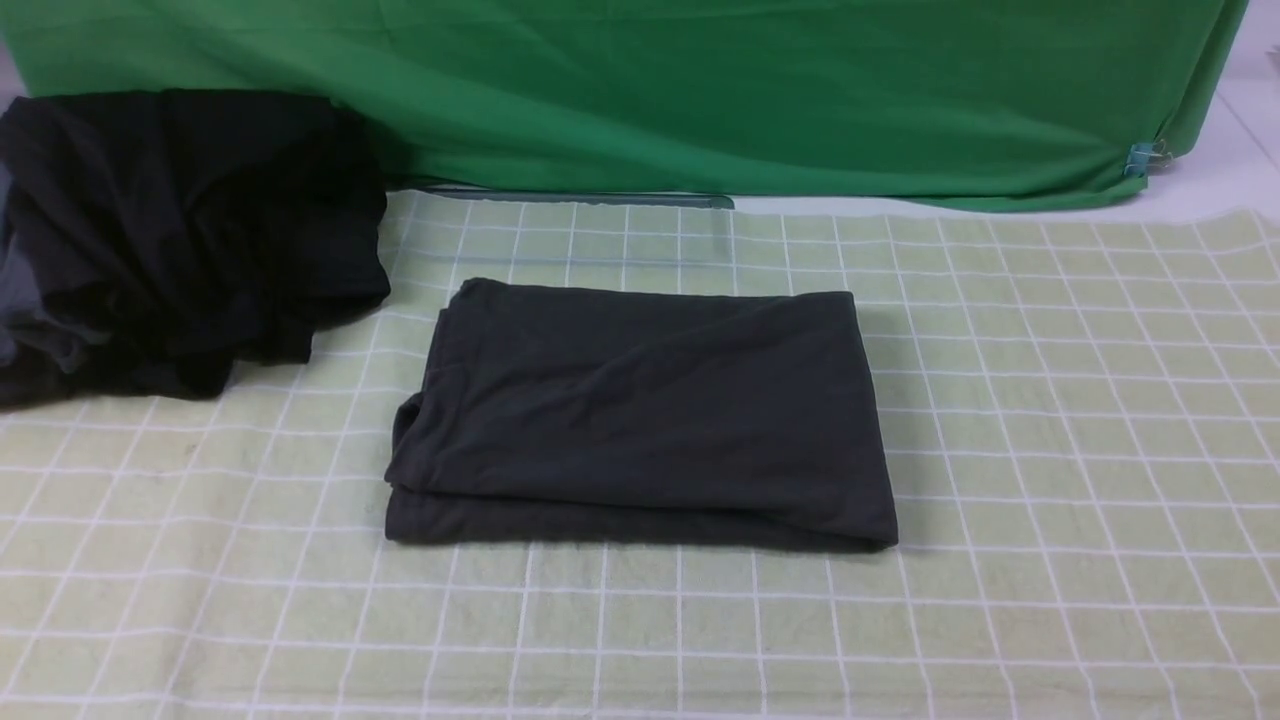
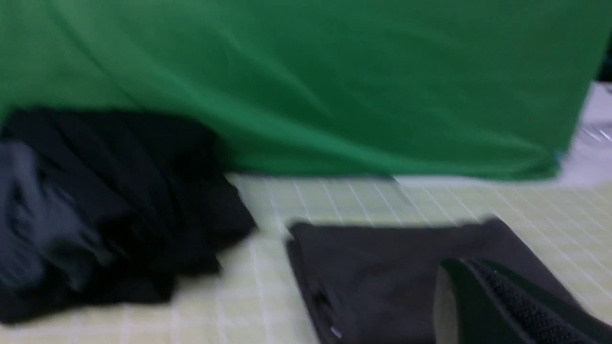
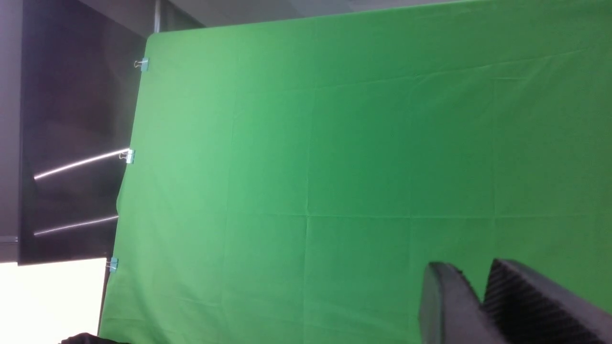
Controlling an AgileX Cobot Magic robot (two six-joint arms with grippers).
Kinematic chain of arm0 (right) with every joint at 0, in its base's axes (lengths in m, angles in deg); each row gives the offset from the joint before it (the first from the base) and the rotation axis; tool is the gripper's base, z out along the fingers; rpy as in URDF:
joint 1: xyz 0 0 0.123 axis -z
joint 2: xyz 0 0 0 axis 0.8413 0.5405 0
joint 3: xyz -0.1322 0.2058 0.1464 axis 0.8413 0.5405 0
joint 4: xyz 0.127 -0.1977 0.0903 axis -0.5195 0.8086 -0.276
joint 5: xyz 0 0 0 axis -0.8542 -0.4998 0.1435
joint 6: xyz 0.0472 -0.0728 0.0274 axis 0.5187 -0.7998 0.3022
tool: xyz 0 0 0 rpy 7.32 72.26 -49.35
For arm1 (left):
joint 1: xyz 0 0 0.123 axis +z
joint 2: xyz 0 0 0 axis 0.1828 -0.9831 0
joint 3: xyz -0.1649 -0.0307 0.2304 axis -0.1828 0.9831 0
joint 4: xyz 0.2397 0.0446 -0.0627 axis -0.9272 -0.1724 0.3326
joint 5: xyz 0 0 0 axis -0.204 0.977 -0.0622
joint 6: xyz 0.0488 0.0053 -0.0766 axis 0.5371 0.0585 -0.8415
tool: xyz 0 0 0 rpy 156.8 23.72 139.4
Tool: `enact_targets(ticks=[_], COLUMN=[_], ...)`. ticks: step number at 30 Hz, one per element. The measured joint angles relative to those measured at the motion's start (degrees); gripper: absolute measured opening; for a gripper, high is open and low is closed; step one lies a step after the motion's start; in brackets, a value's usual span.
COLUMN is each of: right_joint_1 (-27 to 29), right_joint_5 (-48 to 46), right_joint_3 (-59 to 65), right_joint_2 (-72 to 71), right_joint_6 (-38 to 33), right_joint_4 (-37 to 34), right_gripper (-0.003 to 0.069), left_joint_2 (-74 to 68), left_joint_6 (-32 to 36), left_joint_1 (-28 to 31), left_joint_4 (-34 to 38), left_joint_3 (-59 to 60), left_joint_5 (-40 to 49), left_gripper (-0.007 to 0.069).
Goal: Fold a long-sleeved shirt over a green coffee tablecloth.
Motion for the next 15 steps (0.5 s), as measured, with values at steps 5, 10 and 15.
enact_targets(ticks=[5, 10, 15], right_joint_1=[0.0, 0.0, 0.0], right_joint_5=[0.0, 0.0, 0.0], right_joint_3=[0.0, 0.0, 0.1], right_joint_2=[0.0, 0.0, 0.0], right_joint_6=[0.0, 0.0, 0.0], right_joint_4=[0.0, 0.0, 0.0], right_gripper=[0.0135, 0.0143, 0.0156], left_joint_2=[5.5, 5.8, 5.8], left_joint_6=[4.2, 5.0, 5.0], left_joint_1=[8.4, 12.1, 11.9], left_joint_4=[0.1, 0.7, 0.7], left_joint_3=[14.3, 25.1, 27.9], left_joint_5=[-11.0, -13.4, -13.7], left_gripper=[0.0001, 0.0001, 0.0001])
